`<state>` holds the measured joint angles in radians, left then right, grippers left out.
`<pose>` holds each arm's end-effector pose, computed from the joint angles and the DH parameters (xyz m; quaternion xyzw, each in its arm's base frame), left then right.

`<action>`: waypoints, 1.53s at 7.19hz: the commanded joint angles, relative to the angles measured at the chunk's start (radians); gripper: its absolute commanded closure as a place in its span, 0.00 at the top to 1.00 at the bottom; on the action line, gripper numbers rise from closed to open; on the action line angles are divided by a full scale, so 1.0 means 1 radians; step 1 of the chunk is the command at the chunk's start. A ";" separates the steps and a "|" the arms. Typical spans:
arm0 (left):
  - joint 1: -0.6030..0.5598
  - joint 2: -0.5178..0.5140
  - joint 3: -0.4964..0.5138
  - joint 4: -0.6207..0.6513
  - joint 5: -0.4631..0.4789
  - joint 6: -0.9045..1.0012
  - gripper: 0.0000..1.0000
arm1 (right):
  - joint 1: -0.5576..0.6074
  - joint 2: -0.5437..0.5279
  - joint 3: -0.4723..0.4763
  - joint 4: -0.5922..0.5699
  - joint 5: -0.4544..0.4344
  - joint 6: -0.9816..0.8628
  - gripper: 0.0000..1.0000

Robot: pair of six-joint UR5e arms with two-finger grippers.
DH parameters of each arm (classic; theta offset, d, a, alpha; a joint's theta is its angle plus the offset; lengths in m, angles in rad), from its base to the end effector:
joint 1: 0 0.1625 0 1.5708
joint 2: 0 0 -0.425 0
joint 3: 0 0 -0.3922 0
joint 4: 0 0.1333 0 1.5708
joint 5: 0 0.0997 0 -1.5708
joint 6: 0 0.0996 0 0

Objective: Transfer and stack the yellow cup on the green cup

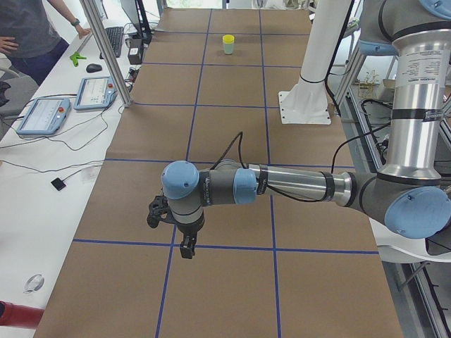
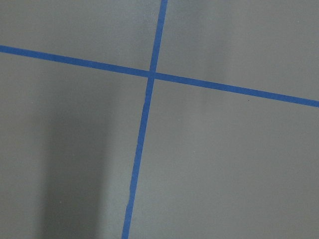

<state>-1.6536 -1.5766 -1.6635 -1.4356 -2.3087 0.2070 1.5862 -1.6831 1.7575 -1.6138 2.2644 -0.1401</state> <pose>-0.1066 -0.4825 0.6262 0.0351 0.3593 0.0513 0.9312 0.0765 -0.4444 0.6291 0.0411 -0.3377 -0.0639 0.9382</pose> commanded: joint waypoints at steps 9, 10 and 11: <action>0.001 0.090 0.010 -0.190 0.003 0.000 1.00 | 0.000 -0.001 -0.001 0.000 0.000 0.002 1.00; 0.001 0.092 0.010 -0.190 0.003 0.000 1.00 | 0.000 -0.001 -0.001 0.000 0.000 0.002 1.00; 0.001 0.092 0.010 -0.190 0.003 0.000 1.00 | 0.000 -0.001 -0.001 0.000 0.000 0.004 1.00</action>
